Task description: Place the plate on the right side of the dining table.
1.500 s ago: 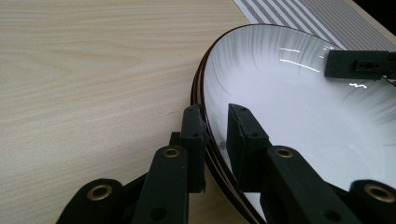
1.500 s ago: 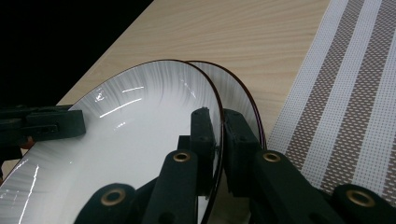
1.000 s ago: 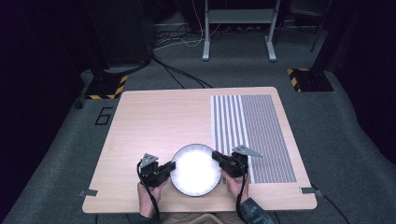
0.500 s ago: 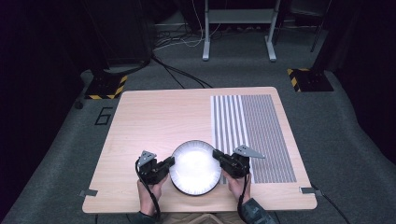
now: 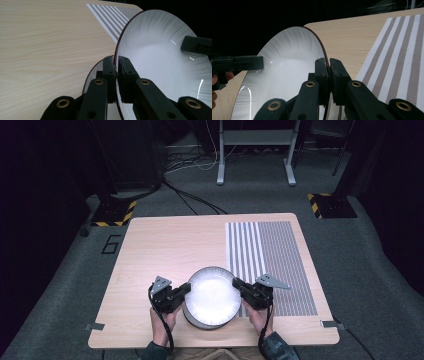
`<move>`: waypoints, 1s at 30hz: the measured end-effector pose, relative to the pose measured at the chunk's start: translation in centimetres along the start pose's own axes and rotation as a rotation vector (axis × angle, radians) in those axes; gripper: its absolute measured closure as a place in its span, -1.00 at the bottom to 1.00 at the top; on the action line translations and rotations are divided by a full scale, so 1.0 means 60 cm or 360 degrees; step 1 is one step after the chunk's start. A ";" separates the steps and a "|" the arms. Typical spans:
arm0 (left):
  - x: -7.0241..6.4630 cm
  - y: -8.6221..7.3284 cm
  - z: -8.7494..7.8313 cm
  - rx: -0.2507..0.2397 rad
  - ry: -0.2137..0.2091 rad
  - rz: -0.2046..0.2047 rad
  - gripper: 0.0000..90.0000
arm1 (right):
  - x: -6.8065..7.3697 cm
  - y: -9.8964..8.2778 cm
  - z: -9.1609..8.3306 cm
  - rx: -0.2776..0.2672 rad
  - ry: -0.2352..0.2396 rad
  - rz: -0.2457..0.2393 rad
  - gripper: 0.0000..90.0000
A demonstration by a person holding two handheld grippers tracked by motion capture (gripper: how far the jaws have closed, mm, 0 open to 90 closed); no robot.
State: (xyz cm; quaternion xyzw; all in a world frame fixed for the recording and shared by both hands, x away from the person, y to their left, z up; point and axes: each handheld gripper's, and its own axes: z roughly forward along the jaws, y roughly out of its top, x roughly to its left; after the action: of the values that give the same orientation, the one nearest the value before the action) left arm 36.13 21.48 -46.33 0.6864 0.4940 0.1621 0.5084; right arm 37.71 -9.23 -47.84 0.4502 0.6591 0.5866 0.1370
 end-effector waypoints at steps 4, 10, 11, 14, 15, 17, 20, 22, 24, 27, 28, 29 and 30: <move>-0.007 0.008 0.004 -0.0006 -0.0015 0.0014 0.88 | -0.003 0.006 -0.009 -0.0020 -0.0012 -0.0007 0.90; -0.019 0.016 0.011 -0.0021 -0.0030 0.0036 0.88 | -0.011 0.013 -0.020 -0.0049 -0.0028 -0.0018 0.90; -0.020 0.017 0.013 -0.0025 -0.0033 0.0041 0.89 | -0.012 0.013 -0.022 -0.0052 -0.0031 -0.0022 0.90; -0.025 0.021 0.018 -0.0023 -0.0045 0.0047 0.88 | -0.015 0.015 -0.027 -0.0058 -0.0044 -0.0021 0.90; -0.026 0.023 0.020 -0.0021 -0.0048 0.0052 0.88 | -0.017 0.016 -0.029 -0.0060 -0.0047 -0.0023 0.90; -0.030 0.026 0.024 -0.0021 -0.0054 0.0058 0.88 | -0.020 0.018 -0.032 -0.0062 -0.0054 -0.0017 0.90; -0.035 0.030 0.030 -0.0024 -0.0060 0.0070 0.88 | -0.025 0.020 -0.038 -0.0071 -0.0065 -0.0012 0.90; -0.038 0.032 0.033 -0.0021 -0.0072 0.0075 0.88 | -0.027 0.021 -0.041 -0.0076 -0.0072 -0.0010 0.90; -0.042 0.034 0.036 -0.0021 -0.0075 0.0079 0.88 | -0.030 0.023 -0.044 -0.0078 -0.0075 -0.0007 0.90; -0.045 0.036 0.041 -0.0023 -0.0080 0.0090 0.88 | -0.034 0.024 -0.049 -0.0082 -0.0086 -0.0005 0.90; -0.046 0.037 0.042 -0.0015 -0.0084 0.0095 0.88 | -0.035 0.025 -0.050 -0.0083 -0.0087 -0.0008 0.90; -0.047 0.038 0.043 -0.0015 -0.0086 0.0095 0.88 | -0.037 0.025 -0.051 -0.0084 -0.0089 -0.0010 0.90; -0.048 0.039 0.045 -0.0014 -0.0090 0.0097 0.88 | -0.037 0.026 -0.052 -0.0085 -0.0094 0.0000 0.90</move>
State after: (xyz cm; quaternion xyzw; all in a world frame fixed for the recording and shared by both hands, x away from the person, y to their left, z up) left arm 37.96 17.59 -44.66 0.7033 0.4576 0.1602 0.5199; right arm 37.42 -13.09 -46.38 0.4636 0.6389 0.5904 0.1682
